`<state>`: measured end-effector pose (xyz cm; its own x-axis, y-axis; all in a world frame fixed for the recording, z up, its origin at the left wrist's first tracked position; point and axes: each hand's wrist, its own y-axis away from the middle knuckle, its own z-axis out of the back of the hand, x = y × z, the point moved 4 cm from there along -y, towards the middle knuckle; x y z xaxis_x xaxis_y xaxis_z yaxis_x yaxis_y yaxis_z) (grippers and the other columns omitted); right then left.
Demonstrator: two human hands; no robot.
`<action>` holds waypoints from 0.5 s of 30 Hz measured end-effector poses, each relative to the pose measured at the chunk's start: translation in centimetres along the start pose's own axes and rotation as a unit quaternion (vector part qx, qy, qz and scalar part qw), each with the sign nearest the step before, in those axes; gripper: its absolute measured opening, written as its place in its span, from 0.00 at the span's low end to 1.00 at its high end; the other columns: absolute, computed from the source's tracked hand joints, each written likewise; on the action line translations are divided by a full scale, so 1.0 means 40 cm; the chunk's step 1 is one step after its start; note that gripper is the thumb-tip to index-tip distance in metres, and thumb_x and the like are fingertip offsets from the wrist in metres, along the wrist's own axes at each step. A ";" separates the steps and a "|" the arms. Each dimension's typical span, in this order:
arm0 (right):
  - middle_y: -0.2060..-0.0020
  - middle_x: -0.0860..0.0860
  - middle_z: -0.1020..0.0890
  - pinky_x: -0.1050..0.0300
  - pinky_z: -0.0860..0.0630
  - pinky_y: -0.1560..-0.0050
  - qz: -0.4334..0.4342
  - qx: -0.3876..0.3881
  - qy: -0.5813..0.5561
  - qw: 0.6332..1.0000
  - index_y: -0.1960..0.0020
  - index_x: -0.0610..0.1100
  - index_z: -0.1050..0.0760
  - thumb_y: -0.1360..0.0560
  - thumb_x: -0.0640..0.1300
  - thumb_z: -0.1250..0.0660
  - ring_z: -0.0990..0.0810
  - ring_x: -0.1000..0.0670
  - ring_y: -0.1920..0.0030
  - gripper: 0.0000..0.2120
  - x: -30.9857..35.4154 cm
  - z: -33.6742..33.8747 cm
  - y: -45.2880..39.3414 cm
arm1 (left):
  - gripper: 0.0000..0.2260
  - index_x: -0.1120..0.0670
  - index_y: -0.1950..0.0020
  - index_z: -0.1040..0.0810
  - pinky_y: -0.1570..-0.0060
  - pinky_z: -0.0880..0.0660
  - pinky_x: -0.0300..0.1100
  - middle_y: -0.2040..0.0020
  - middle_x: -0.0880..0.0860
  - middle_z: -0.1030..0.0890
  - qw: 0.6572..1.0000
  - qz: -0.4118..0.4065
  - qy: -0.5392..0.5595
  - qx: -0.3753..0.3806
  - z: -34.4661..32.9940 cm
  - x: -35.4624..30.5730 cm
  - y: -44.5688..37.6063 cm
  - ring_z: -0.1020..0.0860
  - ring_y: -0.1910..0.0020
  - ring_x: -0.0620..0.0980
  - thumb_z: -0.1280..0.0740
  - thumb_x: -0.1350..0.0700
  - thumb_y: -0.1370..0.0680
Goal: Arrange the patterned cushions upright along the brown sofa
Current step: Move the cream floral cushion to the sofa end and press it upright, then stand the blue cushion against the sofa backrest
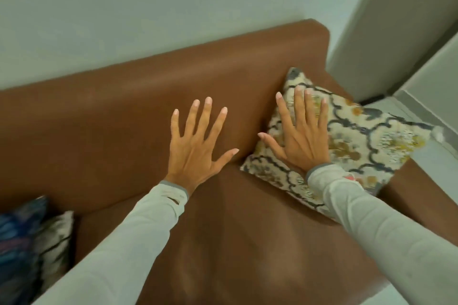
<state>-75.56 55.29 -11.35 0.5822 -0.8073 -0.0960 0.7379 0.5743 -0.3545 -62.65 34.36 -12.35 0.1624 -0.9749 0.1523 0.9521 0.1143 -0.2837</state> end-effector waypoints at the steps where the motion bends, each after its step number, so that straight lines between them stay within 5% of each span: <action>1: 0.17 0.34 0.39 0.23 0.42 0.22 0.015 -0.002 -0.010 1.000 0.14 0.46 0.42 0.19 0.75 0.51 0.40 0.32 0.17 0.44 0.085 0.018 -0.005 | 0.40 0.50 0.12 0.43 0.22 0.44 0.74 0.13 0.61 0.42 1.000 0.018 -0.015 0.008 0.022 0.070 0.058 0.39 0.15 0.65 0.48 0.27 0.17; 10: 0.19 0.35 0.34 0.24 0.39 0.23 0.144 0.026 -0.139 0.979 0.15 0.46 0.38 0.20 0.73 0.47 0.34 0.32 0.19 0.42 0.894 0.146 0.114 | 0.41 0.49 0.12 0.44 0.24 0.43 0.77 0.13 0.60 0.42 0.979 0.180 -0.078 0.058 0.186 0.685 0.723 0.39 0.15 0.64 0.49 0.25 0.18; 13: 0.18 0.38 0.35 0.30 0.38 0.21 0.127 0.121 -0.262 0.949 0.14 0.48 0.43 0.23 0.75 0.49 0.36 0.36 0.17 0.46 1.136 0.150 0.190 | 0.41 0.51 0.13 0.41 0.25 0.40 0.74 0.14 0.62 0.39 0.953 0.291 -0.056 0.063 0.221 0.860 0.954 0.36 0.16 0.65 0.48 0.26 0.18; 15: 0.15 0.41 0.41 0.36 0.40 0.18 0.078 0.252 -0.368 0.892 0.12 0.50 0.52 0.24 0.78 0.47 0.41 0.39 0.15 0.50 1.263 0.132 0.240 | 0.44 0.52 0.13 0.40 0.25 0.37 0.72 0.15 0.65 0.37 0.914 0.398 -0.013 0.079 0.226 0.965 1.104 0.34 0.18 0.67 0.48 0.25 0.21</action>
<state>-37.26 20.75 -14.69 0.6215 -0.5111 0.5938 0.5795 0.8099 0.0906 -11.98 3.51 -10.46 0.8236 -0.5668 -0.0207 0.5552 0.8132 -0.1748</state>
